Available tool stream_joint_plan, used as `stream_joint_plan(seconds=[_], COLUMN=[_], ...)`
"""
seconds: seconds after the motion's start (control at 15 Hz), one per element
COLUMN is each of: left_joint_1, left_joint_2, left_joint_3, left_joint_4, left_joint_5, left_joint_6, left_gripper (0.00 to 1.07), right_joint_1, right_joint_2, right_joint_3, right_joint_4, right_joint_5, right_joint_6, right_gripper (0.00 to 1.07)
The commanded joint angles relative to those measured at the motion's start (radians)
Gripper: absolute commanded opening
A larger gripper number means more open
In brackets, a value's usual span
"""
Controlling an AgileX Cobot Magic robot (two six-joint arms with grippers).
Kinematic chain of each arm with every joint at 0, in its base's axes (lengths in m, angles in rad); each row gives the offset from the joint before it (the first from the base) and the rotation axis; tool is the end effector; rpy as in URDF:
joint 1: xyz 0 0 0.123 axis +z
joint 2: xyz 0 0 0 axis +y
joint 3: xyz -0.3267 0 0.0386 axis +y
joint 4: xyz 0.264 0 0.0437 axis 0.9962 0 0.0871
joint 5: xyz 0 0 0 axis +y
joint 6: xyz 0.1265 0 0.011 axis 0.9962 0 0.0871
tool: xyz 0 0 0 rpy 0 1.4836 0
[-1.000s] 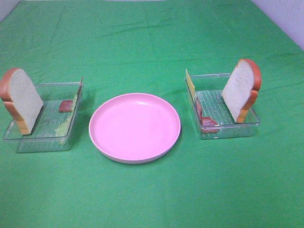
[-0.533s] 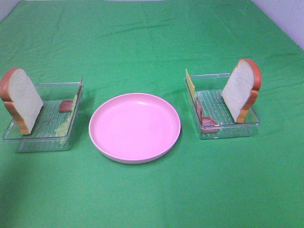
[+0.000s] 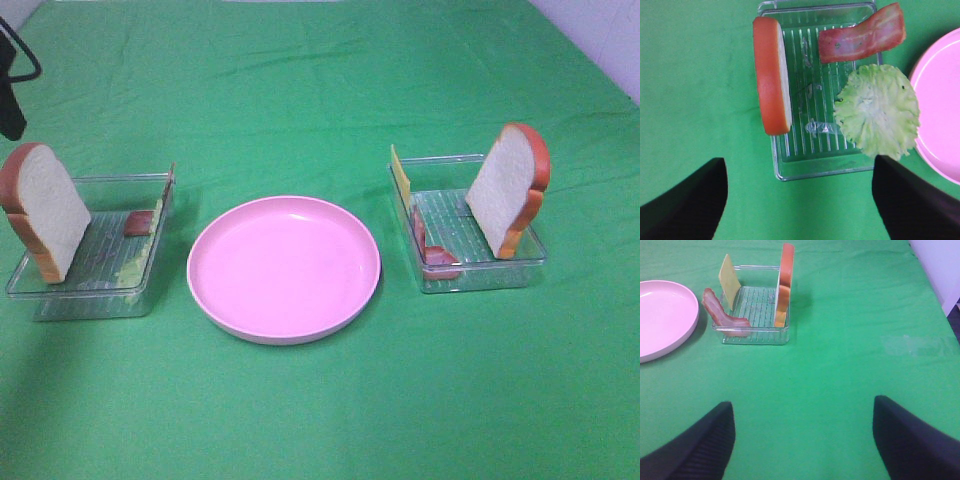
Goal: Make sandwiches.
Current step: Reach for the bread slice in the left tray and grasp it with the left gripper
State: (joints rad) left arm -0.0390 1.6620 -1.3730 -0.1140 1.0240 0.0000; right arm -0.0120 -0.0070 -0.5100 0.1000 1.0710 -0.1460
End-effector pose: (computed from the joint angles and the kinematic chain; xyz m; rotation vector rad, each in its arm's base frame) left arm 0.3760 -0.0270 0.2927 -0.0047 2.7947 -0.1601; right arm -0.0059 0.0112 0.2711 -0.1424 2.0286 0.0201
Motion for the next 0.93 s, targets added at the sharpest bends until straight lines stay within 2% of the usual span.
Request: stream_joint_plan(seconds=[0.07,0.47,0.6,0.8,0.93], left_joint_1=[0.001,0.001,0.001,0.001,0.001], left_joint_2=[0.121,0.295,0.302,0.302,0.301], left_joint_3=[-0.057,-0.102,-0.102,-0.102,-0.102], left_joint_4=[0.004,0.033,0.044,0.047,0.047], left_joint_5=[0.009,-0.101,-0.105,-0.128,-0.125], left_joint_6=[-0.031,-0.045,-0.045,-0.045,-0.045], left_gripper=[0.75,0.75,0.69,0.45,0.16], right_joint_1=[-0.004,-0.004,-0.004,-0.004,-0.004], right_joint_2=[-0.013,-0.013,-0.013,-0.013,-0.013], right_joint_3=[0.004,0.004,0.004,0.004,0.004], right_joint_4=[0.000,0.000,0.000,0.000,0.000], right_joint_5=[-0.009,-0.009,-0.009,-0.009,-0.009], right_joint_6=[-0.013,-0.013,-0.013,-0.013,-0.013], right_gripper=[0.73,0.73,0.73,0.73,0.73])
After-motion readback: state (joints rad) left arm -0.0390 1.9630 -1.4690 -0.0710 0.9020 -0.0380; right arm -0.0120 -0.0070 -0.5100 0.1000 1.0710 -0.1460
